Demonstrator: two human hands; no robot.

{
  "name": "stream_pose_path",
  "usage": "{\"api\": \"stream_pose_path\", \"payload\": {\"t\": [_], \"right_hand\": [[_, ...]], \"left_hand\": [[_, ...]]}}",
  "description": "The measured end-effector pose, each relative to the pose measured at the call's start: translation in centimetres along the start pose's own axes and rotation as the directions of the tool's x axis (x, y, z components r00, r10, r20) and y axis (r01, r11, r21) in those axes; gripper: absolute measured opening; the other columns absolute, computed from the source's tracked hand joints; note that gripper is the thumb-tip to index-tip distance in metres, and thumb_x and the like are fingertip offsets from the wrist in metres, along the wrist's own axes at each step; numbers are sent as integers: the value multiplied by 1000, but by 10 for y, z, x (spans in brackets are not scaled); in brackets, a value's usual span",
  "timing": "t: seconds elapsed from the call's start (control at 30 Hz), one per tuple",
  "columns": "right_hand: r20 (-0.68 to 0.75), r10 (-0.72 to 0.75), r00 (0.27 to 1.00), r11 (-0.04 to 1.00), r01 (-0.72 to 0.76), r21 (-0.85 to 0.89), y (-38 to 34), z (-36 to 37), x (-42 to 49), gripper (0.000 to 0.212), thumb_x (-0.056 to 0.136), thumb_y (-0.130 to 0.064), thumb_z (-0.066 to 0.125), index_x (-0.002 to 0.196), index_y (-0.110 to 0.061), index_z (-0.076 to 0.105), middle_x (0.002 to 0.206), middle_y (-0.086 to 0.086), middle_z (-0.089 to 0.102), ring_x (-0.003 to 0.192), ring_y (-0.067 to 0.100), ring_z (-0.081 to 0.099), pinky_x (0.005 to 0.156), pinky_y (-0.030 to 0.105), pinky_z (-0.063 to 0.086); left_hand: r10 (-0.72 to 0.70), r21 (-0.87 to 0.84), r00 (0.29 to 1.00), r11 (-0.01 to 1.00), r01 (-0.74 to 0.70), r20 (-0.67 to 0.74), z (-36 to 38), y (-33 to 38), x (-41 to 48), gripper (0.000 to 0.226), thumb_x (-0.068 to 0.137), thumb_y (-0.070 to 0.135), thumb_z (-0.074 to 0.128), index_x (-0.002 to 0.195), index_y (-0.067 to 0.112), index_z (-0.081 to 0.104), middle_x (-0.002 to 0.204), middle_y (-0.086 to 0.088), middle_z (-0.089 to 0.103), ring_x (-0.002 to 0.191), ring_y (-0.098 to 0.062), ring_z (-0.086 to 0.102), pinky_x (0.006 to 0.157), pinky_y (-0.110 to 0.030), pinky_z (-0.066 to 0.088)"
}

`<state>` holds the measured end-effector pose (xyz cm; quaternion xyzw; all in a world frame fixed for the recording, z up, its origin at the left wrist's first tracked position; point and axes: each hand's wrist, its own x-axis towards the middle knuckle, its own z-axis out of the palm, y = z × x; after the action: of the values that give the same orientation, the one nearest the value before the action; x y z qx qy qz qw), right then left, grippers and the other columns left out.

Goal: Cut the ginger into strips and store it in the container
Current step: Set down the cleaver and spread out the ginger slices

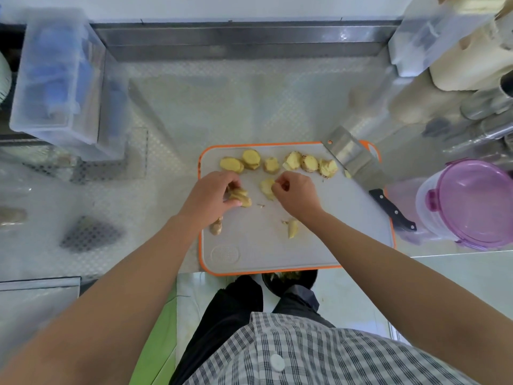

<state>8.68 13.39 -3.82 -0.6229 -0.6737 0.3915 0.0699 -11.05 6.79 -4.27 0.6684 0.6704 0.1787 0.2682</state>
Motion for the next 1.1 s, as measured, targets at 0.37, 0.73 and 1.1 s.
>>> {"api": "stream_pose_path", "payload": {"t": [0.37, 0.73, 1.1], "right_hand": [[115, -470, 875, 880, 455, 135, 0, 2, -11, 29, 84, -10, 67, 112, -14, 63, 97, -3, 61, 70, 10, 59, 68, 19, 49], [87, -478, 874, 877, 470, 96, 32, 8, -26, 20, 70, 0, 68, 88, -9, 63, 89, 5, 57, 73, 16, 60, 70, 36, 53], [76, -459, 885, 888, 456, 55, 32, 12, -37, 30, 72, -18, 81, 89, -8, 59, 90, 3, 55, 68, 16, 55, 63, 37, 51]], "left_hand": [[-180, -332, 982, 930, 154, -48, 8, 31, -1, 36, 72, 9, 81, 106, 12, 69, 91, 1, 68, 80, -16, 65, 76, -26, 52], [30, -11, 998, 999, -30, -54, 33, 44, -27, 34, 70, -2, 76, 101, 5, 63, 97, -9, 57, 74, -23, 61, 65, -25, 41], [59, -15, 998, 998, -59, 1, 43, 43, -36, 37, 70, 10, 80, 99, 7, 56, 102, -6, 51, 70, -21, 60, 60, -40, 55]]}}
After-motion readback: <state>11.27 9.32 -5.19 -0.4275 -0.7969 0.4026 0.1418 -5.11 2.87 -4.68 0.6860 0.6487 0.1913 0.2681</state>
